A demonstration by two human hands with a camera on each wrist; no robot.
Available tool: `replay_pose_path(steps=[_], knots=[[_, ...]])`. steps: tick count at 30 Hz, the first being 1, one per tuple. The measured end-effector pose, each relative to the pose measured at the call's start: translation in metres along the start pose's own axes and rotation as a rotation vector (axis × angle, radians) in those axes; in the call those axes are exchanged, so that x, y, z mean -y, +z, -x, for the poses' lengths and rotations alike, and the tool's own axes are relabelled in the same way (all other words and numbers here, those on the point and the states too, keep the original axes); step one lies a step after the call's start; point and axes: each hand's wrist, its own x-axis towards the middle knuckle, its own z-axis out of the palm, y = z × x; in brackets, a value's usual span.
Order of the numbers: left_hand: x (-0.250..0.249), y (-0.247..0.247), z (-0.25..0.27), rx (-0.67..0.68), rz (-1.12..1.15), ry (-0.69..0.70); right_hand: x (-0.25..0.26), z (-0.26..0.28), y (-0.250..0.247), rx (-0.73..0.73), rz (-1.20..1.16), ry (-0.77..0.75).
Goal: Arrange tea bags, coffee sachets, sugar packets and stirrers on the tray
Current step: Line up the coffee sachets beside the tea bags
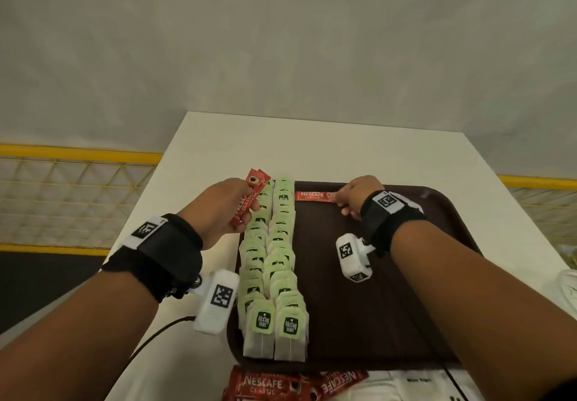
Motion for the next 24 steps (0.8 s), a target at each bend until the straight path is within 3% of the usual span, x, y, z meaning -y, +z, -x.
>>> replay_pose_path(steps=[8,11,14,17,20,24], knots=[[0.007,0.003,-0.001,0.094,-0.126,0.074,-0.008,-0.004,0.0,-0.088,0.096,-0.107],[0.007,0.005,-0.001,0.158,-0.213,0.124,-0.009,0.01,-0.003,-0.163,0.005,-0.272],[0.005,0.011,-0.003,0.175,-0.257,0.165,0.001,0.037,0.0,-0.031,-0.137,-0.482],[0.003,0.022,-0.003,0.163,-0.249,0.195,0.008,0.056,0.007,0.155,-0.199,-0.585],[0.001,0.031,-0.003,0.145,-0.243,0.23,0.006,0.059,0.008,0.179,-0.299,-0.592],[0.001,0.029,-0.003,0.114,-0.161,0.251,-0.007,0.057,-0.002,0.209,-0.526,-0.477]])
